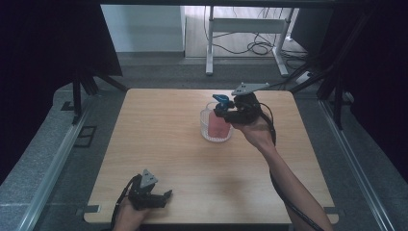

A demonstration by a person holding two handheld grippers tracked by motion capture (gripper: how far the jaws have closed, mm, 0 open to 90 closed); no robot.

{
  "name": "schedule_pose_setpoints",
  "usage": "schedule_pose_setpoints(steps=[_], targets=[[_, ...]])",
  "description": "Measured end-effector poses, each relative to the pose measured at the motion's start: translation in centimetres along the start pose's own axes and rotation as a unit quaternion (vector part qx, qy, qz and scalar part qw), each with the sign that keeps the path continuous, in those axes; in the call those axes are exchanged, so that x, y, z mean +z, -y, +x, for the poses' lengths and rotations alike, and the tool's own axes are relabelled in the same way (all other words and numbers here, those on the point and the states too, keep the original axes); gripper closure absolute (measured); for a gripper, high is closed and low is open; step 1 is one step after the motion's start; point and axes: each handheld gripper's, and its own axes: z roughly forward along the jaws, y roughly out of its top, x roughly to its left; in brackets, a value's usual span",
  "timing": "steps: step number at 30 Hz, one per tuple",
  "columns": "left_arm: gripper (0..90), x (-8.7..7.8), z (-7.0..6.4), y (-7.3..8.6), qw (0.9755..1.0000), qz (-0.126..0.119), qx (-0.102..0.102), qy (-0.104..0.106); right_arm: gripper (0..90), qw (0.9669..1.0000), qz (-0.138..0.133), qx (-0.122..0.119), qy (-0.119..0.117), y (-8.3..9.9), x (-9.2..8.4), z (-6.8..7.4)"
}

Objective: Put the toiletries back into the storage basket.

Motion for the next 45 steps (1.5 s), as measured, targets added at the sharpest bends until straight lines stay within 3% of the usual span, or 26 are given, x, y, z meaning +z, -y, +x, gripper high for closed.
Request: schedule_pose_setpoints(steps=[18,45], targets=[[10.9,0.0,0.0,0.0,1.0,-0.002,-0.001,0.0,53.0,0.9995,0.002,0.005,0.033,-0.9,2.1,-2.6],[10.9,0.0,0.0,0.0,1.0,0.0,-0.001,0.0,52.9,0.999,0.022,0.004,0.037,1.0,5.3,-4.5]])
